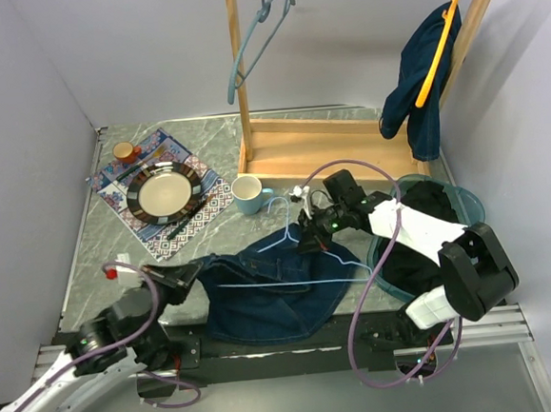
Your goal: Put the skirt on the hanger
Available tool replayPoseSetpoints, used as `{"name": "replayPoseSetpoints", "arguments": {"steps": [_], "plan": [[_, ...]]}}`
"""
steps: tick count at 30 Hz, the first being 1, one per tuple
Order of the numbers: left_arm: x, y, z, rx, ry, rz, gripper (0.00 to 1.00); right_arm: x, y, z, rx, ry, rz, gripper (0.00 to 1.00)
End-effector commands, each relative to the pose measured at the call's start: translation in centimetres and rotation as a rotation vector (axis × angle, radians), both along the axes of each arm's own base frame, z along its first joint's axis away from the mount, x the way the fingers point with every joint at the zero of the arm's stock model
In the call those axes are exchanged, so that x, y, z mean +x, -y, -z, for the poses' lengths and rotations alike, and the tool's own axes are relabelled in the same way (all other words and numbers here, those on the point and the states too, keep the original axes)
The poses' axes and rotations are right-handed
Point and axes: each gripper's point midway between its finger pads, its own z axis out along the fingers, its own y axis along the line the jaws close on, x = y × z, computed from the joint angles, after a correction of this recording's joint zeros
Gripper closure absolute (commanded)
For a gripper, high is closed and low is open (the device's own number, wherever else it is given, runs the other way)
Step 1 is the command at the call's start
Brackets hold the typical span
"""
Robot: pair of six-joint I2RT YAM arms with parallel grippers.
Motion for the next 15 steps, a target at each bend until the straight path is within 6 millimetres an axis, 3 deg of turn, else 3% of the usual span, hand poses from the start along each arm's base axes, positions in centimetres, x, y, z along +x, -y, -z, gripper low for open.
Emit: {"name": "replayPoseSetpoints", "arguments": {"steps": [1, 3, 5, 8, 9, 11, 13, 15], "plan": [[0.4, -1.8, 2.9, -0.089, -0.067, -0.117, 0.89, -0.4, -0.3, 0.6, -0.111, 0.083, -0.092, 1.0], [0.6, -2.2, 3.1, -0.017, -0.056, -0.127, 0.72, -0.9, -0.5, 0.9, -0.137, 0.086, -0.116, 1.0], [0.5, -2.7, 2.7, 0.101, -0.045, -0.117, 0.66, -1.1, -0.6, 1.0, -0.139, 0.086, -0.129, 1.0], [0.5, -2.9, 0.3, 0.271, 0.004, -0.066, 0.41, -1.2, -0.7, 1.1, -0.139, 0.079, -0.135, 1.0], [0.5, -2.7, -1.0, 0.3, 0.032, -0.04, 0.24, -1.2, -0.8, 1.0, -0.132, 0.071, -0.137, 1.0], [0.0, -0.9, -4.4, 0.412, 0.143, 0.107, 0.16, -1.4, -1.0, 0.8, -0.123, 0.067, -0.145, 1.0], [-0.9, 2.4, -7.8, 0.428, 0.232, 0.291, 0.14, -1.5, -1.1, 0.8, -0.117, 0.062, -0.15, 1.0], [-1.5, 4.8, -10.0, 0.478, 0.319, 0.427, 0.12, -1.5, -1.1, 1.0, -0.121, 0.051, -0.15, 1.0]]}}
